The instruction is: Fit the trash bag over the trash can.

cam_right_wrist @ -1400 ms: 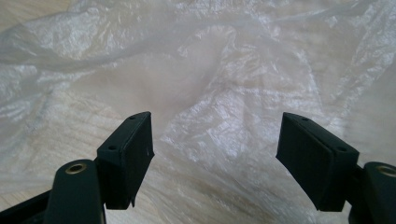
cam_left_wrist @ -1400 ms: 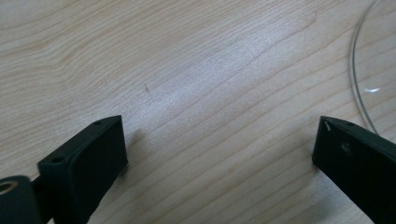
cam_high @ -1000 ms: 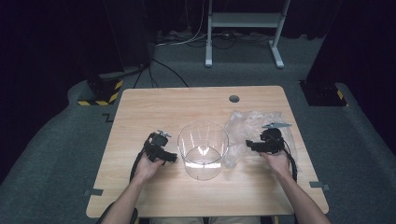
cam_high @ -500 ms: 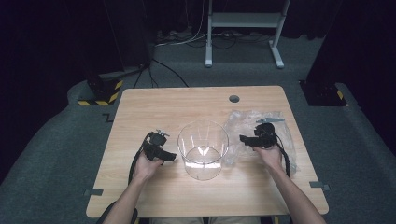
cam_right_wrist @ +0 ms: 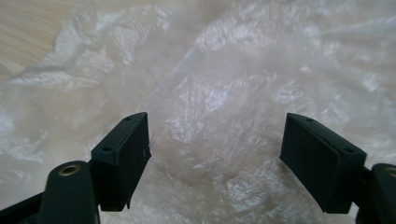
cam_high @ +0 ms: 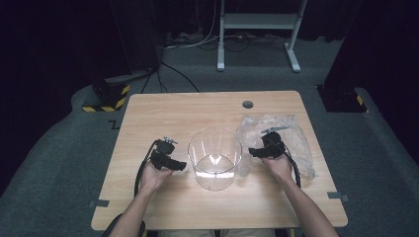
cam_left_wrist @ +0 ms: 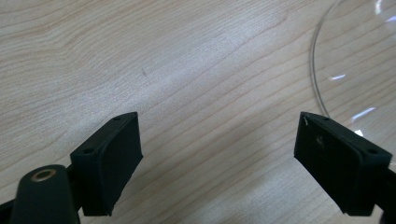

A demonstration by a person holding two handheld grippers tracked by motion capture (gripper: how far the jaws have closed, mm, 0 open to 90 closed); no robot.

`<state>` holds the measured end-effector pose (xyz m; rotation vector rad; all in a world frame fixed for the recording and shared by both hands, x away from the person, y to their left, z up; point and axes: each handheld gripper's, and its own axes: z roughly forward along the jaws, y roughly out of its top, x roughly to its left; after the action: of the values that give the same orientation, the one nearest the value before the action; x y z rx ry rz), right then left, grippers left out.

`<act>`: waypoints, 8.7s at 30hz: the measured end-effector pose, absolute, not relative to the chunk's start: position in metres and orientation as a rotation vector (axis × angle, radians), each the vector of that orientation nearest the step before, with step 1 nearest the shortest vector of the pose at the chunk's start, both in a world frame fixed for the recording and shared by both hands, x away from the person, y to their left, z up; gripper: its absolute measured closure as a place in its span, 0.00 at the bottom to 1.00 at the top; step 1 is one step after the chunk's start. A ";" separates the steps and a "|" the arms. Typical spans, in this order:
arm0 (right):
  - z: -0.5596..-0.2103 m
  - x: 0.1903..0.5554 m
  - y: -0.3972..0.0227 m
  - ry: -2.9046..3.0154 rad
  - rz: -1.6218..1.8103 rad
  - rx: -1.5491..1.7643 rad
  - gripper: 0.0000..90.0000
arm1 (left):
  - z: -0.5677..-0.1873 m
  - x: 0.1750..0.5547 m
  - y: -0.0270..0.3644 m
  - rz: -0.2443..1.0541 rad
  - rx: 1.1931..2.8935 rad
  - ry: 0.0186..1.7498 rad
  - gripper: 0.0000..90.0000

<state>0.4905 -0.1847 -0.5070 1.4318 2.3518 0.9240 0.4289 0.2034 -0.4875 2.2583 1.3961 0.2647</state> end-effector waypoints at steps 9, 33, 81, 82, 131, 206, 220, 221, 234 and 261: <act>-0.508 0.483 -0.183 2.299 0.822 1.343 0.56 | -0.483 0.426 0.207 0.250 2.203 1.402 0.21; -0.501 0.480 -0.184 2.383 0.815 1.241 1.00 | -0.470 0.419 0.216 0.202 2.039 1.361 0.36; -0.388 0.392 -0.196 2.327 1.249 0.863 1.00 | -0.400 0.381 0.212 0.360 1.800 1.123 0.38; -0.387 0.391 -0.195 2.328 1.253 0.850 1.00 | -0.399 0.380 0.211 0.352 1.789 1.119 0.39; -0.384 0.371 -0.118 2.578 1.293 0.431 1.00 | -0.364 0.370 0.165 0.249 1.782 0.873 0.32; -0.378 0.377 -0.125 2.537 1.397 0.506 0.63 | -0.386 0.382 0.142 0.214 2.051 0.924 1.00; -0.372 0.385 -0.152 2.363 1.499 0.706 0.52 | -0.391 0.377 0.145 0.231 2.073 0.928 1.00; -0.371 0.386 -0.154 2.347 1.503 0.729 0.52 | -0.391 0.377 0.146 0.231 2.072 0.929 1.00; -0.372 0.388 -0.157 2.388 1.510 0.713 0.48 | -0.393 0.375 0.151 0.243 2.067 0.944 1.00; -0.395 0.421 -0.167 2.284 1.582 1.158 0.57 | -0.394 0.369 0.142 0.218 2.078 0.868 1.00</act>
<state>0.4206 -0.1666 -0.3951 1.1576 2.2845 1.5816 0.3687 0.1421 -0.3941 2.0781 0.8685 0.2182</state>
